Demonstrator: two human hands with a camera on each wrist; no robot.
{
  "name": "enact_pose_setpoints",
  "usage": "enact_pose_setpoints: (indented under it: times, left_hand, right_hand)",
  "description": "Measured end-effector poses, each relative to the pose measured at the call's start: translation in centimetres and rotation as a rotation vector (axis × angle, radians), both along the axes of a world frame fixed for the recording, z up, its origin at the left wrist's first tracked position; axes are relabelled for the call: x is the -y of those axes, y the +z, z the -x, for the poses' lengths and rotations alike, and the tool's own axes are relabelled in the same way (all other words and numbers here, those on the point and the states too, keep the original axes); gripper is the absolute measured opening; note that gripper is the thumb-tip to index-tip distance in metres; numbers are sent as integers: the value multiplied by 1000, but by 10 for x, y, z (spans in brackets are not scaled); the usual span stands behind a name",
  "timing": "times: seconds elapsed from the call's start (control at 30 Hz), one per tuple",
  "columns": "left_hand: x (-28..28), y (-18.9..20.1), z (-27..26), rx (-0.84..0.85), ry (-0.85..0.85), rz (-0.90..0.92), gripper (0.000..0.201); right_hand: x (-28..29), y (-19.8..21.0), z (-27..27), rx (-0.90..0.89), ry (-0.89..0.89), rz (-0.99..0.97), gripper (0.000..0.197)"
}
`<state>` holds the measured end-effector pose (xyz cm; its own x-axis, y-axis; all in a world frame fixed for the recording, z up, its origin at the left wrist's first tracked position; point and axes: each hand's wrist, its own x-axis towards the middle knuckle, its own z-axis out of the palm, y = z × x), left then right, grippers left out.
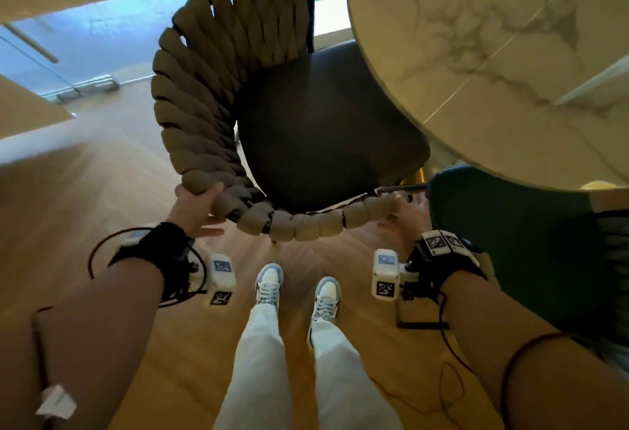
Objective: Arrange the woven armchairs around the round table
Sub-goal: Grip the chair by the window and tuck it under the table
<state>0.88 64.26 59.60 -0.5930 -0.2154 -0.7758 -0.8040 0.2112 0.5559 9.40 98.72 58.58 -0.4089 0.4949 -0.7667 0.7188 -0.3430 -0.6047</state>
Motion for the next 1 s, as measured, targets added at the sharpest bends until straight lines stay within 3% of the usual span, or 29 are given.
enact_pose_setpoints:
  times: [0.13, 0.23, 0.47, 0.67, 0.8, 0.87, 1.0]
  left_hand:
    - [-6, -11, 15, -17, 28, 61, 38]
    - [2, -11, 29, -12, 24, 66, 47]
    - [19, -15, 80, -26, -71, 79, 61]
    - [28, -13, 126, -10, -163, 21, 62]
    - [30, -5, 145, -10, -259, 23, 60]
    - [38, -2, 146, -28, -285, 95, 54]
    - [40, 17, 135, -248, -361, 442, 44]
  right_hand:
    - [5, -5, 9, 38, 45, -151, 55]
    - [14, -6, 14, 99, 112, -199, 59]
    - [42, 12, 43, 117, 15, -206, 54]
    - [68, 12, 69, 206, -64, -307, 52]
    - [76, 12, 72, 147, -113, -320, 50]
    - [84, 9, 72, 79, -148, -261, 52]
    - [86, 17, 37, 27, -191, -67, 40]
